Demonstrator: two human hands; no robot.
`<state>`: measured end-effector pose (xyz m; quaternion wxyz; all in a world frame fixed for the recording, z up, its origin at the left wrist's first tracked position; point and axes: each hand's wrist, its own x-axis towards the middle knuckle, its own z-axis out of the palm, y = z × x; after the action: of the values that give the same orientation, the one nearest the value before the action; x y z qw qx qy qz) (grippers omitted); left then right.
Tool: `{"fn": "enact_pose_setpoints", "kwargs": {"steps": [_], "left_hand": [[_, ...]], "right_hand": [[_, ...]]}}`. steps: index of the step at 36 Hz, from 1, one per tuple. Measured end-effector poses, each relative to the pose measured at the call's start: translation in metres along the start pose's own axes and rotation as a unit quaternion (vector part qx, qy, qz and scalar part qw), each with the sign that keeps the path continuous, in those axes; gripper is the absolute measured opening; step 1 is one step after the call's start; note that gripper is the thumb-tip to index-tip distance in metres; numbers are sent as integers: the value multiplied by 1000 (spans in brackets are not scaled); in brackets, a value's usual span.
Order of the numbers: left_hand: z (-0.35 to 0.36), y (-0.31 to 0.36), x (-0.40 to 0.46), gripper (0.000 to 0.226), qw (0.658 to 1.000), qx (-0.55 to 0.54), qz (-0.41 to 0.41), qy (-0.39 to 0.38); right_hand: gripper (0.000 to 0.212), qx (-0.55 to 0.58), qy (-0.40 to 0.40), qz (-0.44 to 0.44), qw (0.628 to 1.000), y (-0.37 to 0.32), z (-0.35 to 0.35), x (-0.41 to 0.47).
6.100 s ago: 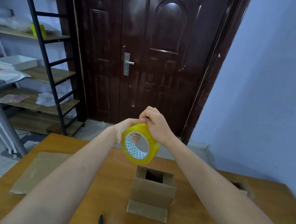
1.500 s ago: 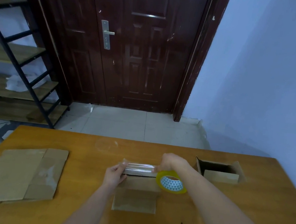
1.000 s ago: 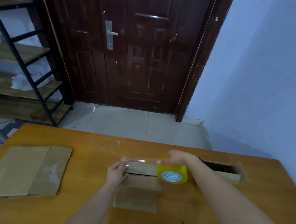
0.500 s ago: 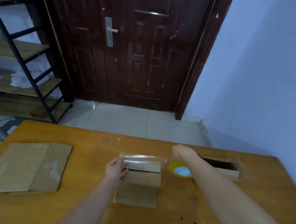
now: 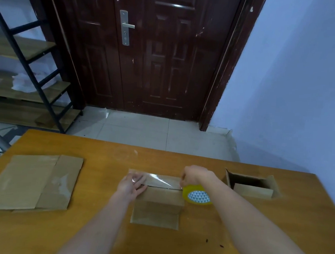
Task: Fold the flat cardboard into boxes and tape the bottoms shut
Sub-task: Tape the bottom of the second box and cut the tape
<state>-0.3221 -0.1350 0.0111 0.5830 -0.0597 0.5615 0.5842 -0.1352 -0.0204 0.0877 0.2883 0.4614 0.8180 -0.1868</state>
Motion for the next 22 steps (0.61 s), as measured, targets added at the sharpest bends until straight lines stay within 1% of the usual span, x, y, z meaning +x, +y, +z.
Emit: {"fn": "enact_pose_setpoints", "kwargs": {"steps": [4,10,17,22], "left_hand": [[-4,1,2,26,999,-31,-12,-18],[-6,1,5,27,999,-29,-8,-28],[-4,6,3,31,1000,8,-13,-8],[-2,3,5,32,999,42,25,10]], "right_hand": [[41,-4,-1,2,1000,-3,1,3],[44,-38,2,20,999,-9,2,8],[36,-106,27,35,993,-23,3,11],[36,-131,53,36,989,-24,8,15]]}}
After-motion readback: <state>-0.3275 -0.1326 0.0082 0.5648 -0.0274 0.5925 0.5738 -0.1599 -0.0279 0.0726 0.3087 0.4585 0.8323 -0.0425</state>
